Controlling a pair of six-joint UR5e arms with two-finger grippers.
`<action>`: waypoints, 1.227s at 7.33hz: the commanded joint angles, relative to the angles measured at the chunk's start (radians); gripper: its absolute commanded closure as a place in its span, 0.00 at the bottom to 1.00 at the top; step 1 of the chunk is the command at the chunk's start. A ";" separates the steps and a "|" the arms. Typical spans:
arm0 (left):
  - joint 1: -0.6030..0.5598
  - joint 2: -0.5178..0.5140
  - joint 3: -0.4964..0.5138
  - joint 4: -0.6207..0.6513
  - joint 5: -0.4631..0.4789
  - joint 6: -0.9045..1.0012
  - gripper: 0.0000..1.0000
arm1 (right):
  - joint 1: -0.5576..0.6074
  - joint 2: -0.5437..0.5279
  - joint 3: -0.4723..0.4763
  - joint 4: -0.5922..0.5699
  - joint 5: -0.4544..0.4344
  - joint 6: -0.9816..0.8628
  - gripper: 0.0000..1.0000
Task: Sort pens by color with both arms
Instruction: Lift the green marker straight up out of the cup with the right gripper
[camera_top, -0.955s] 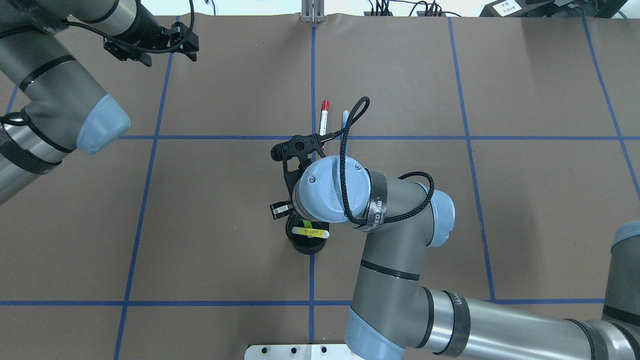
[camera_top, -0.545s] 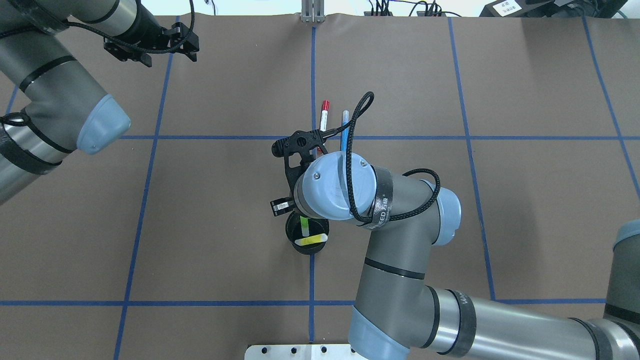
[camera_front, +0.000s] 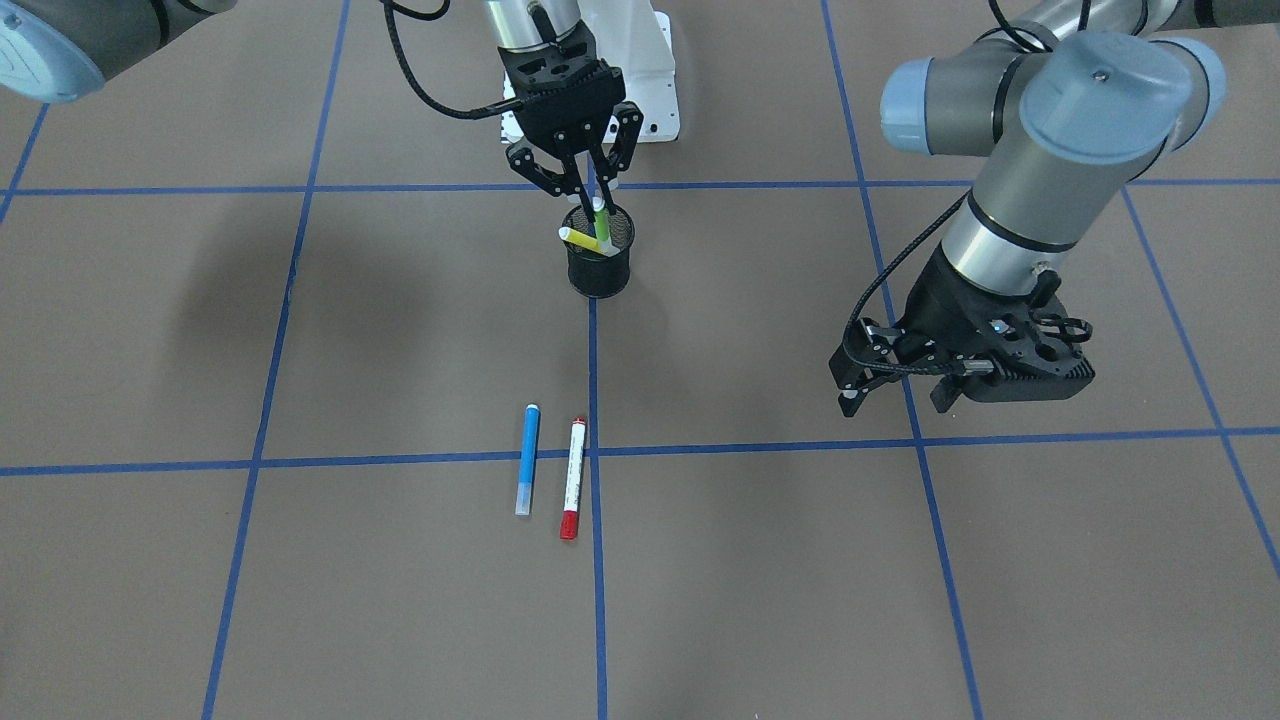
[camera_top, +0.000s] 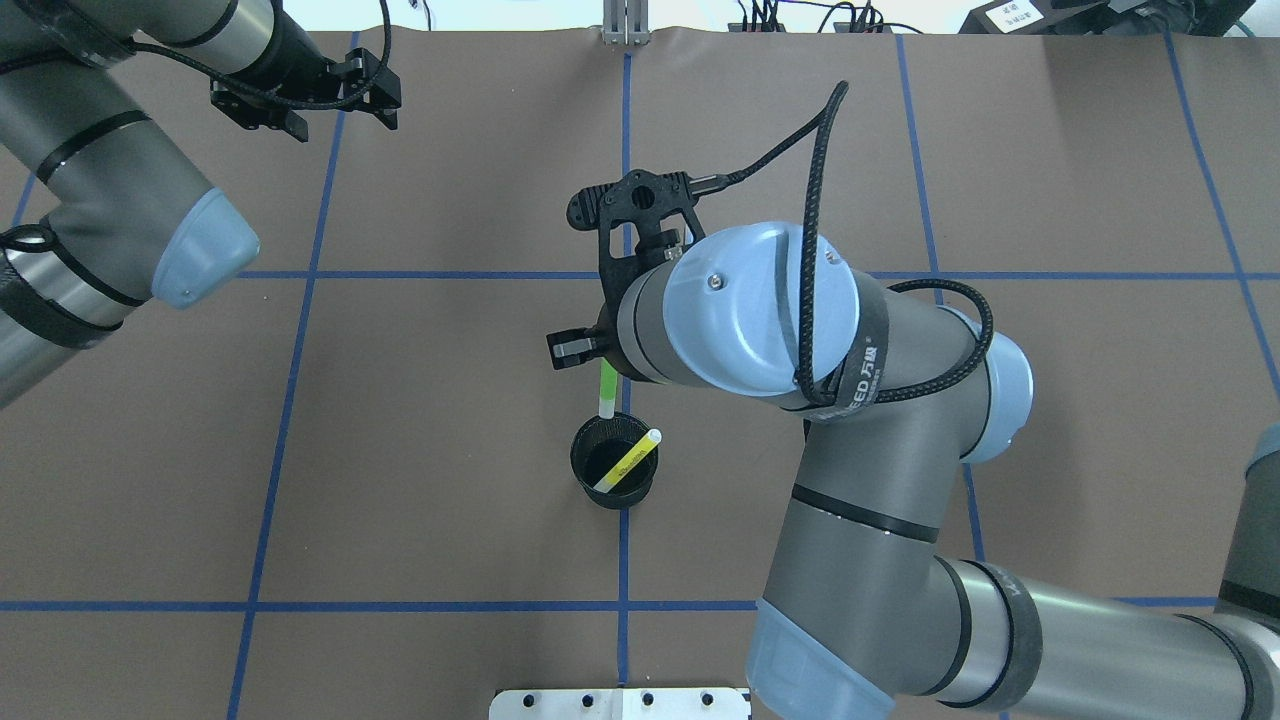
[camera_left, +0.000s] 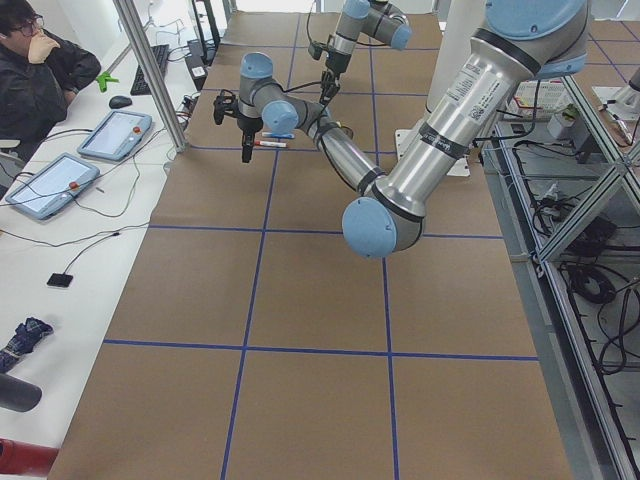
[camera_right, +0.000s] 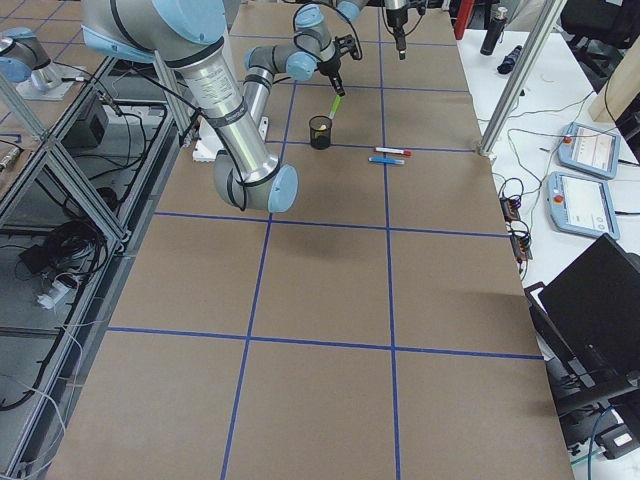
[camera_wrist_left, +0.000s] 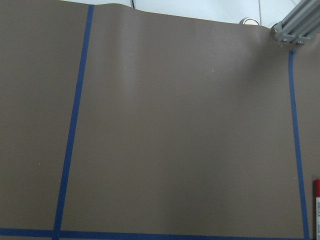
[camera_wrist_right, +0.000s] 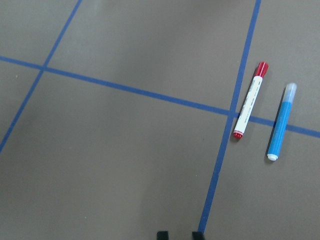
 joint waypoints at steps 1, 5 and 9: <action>-0.009 0.001 0.000 0.000 -0.002 0.002 0.00 | 0.061 0.038 0.004 0.001 -0.033 0.086 1.00; -0.029 0.001 0.001 0.003 -0.003 0.008 0.00 | 0.058 0.102 -0.130 0.004 -0.355 0.223 1.00; -0.085 0.036 0.009 -0.003 -0.062 0.056 0.00 | 0.023 0.185 -0.498 0.145 -0.620 0.240 1.00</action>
